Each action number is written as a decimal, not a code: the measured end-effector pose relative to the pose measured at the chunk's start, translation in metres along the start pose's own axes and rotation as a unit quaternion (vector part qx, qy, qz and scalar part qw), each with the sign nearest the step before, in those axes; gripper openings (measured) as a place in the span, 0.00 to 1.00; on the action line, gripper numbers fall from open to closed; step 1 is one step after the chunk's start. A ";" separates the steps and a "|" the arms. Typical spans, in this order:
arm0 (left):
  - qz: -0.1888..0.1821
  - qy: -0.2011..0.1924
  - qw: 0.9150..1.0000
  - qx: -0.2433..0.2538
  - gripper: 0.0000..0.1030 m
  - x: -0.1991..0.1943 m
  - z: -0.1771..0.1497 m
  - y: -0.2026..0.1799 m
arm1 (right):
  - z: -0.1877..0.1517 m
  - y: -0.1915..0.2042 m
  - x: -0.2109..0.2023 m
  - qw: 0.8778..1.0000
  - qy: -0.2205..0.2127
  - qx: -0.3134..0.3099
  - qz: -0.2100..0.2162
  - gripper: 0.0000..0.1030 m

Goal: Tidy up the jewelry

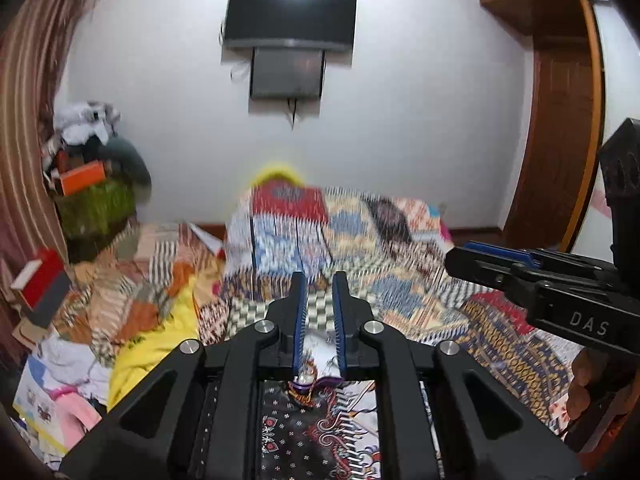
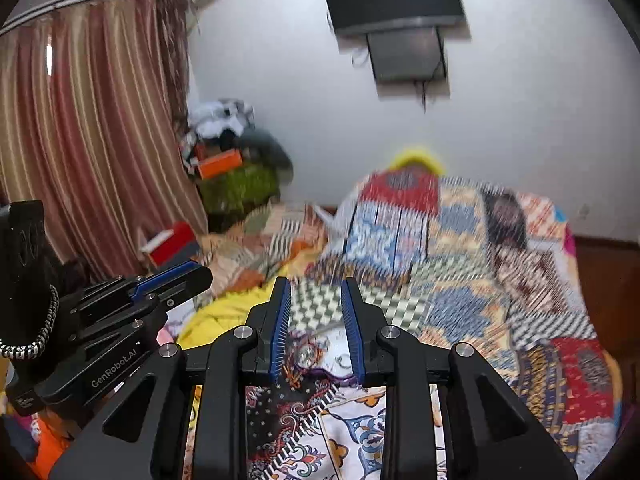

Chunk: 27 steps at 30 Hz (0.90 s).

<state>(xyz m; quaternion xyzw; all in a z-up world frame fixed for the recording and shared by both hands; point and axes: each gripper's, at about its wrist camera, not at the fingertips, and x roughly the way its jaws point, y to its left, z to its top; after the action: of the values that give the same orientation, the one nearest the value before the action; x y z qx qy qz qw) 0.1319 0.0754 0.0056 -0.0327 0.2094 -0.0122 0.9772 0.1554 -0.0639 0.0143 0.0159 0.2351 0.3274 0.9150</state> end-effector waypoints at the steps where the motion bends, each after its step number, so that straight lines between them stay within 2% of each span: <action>1: -0.001 -0.012 1.000 0.000 0.16 -0.010 0.002 -0.003 | 0.001 0.004 -0.012 1.000 -0.015 -0.004 -0.002 0.23; 4: -0.002 -0.048 0.999 0.001 0.24 -0.042 0.008 -0.010 | 0.003 0.014 -0.041 0.998 -0.055 -0.011 -0.008 0.23; 6: 0.002 -0.075 0.997 0.005 0.27 -0.064 0.010 -0.015 | 0.003 0.019 -0.054 0.997 -0.075 -0.014 -0.012 0.26; 8: 0.008 -0.099 0.995 0.008 0.36 -0.083 0.011 -0.018 | 0.001 0.025 -0.069 0.995 -0.099 -0.017 -0.023 0.42; 11: 0.019 -0.131 0.991 0.014 0.52 -0.109 0.009 -0.023 | -0.004 0.031 -0.082 0.991 -0.128 -0.023 -0.043 0.60; 12: 0.022 -0.140 0.990 0.014 0.54 -0.116 0.008 -0.025 | -0.006 0.034 -0.086 0.989 -0.136 -0.026 -0.051 0.64; 14: 0.027 -0.148 0.988 0.013 0.62 -0.124 0.006 -0.027 | -0.009 0.037 -0.092 0.986 -0.149 -0.028 -0.067 0.76; 15: 0.030 -0.151 0.988 0.011 0.64 -0.127 0.005 -0.028 | -0.010 0.037 -0.094 0.985 -0.153 -0.028 -0.074 0.78; 18: 0.035 -0.155 0.987 0.005 0.83 -0.135 0.002 -0.028 | -0.014 0.038 -0.098 0.980 -0.170 -0.031 -0.096 0.91; 19: 0.038 -0.158 0.987 0.004 0.88 -0.138 0.000 -0.028 | -0.015 0.038 -0.099 0.979 -0.173 -0.031 -0.101 0.98; 23: 0.049 -0.159 0.986 0.002 0.96 -0.143 -0.006 -0.031 | -0.018 0.039 -0.100 0.978 -0.174 -0.029 -0.110 1.00; 27: 0.054 -0.154 0.987 0.000 0.98 -0.144 -0.009 -0.032 | -0.021 0.037 -0.102 0.979 -0.170 -0.026 -0.110 1.00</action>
<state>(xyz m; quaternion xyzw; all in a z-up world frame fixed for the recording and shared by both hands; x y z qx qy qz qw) -0.0033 0.0485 0.0587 -0.0226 0.0578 0.0452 0.9970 0.0559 -0.0994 0.0455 0.0210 0.0680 0.2231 0.9722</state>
